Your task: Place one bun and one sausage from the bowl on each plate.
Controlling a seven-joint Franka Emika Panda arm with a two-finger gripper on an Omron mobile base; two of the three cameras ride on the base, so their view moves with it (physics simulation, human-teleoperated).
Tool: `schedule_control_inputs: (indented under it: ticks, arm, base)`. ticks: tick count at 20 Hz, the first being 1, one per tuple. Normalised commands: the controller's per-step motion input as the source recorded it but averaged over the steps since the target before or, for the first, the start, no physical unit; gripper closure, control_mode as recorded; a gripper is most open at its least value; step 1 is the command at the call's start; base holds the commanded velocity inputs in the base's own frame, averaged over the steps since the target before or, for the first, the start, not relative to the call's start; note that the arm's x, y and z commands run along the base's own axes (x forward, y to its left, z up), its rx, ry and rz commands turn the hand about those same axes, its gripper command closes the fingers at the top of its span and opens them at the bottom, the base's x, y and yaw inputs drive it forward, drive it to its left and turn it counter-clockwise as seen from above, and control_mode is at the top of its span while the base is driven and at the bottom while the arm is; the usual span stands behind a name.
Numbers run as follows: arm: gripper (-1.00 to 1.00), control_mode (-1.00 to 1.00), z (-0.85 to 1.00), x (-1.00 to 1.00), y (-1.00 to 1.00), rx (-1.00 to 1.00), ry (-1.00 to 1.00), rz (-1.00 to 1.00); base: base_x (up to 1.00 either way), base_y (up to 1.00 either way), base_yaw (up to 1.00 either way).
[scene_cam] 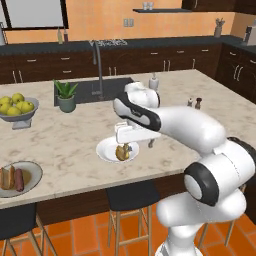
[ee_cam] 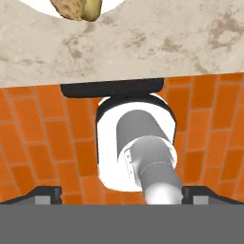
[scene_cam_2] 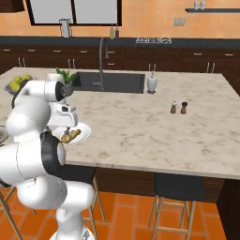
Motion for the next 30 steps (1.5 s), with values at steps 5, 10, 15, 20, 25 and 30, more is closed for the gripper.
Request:
schedule_control_inputs:
  ticks: [5,10,15,20,25,30]
  arm:
    - [-1.0,-1.0,0.57,-0.74,-0.29,0.04,-0.03,0.01]
    - [-1.0,-1.0,0.19,-0.87,-0.23,0.02,-0.02,0.03]
    - [-1.0,-1.0,0.09,-0.24,-0.04,0.0,0.0,0.02]
    - [-1.0,-1.0,0.0,0.0,0.0,0.0,0.0,0.0]
    - [-1.0,1.0,0.0,0.0,0.0,0.0,0.0,0.0]
    - [-1.0,1.0,0.0,0.0,0.0,0.0,0.0,0.0]
  base:
    - [0.0,0.0,0.0]
    - [0.0,0.0,0.0]
    - [0.0,0.0,0.0]
    - [0.0,0.0,0.0]
    - [-0.46,0.58,-0.02]
    - [-0.04,1.0,-0.03]
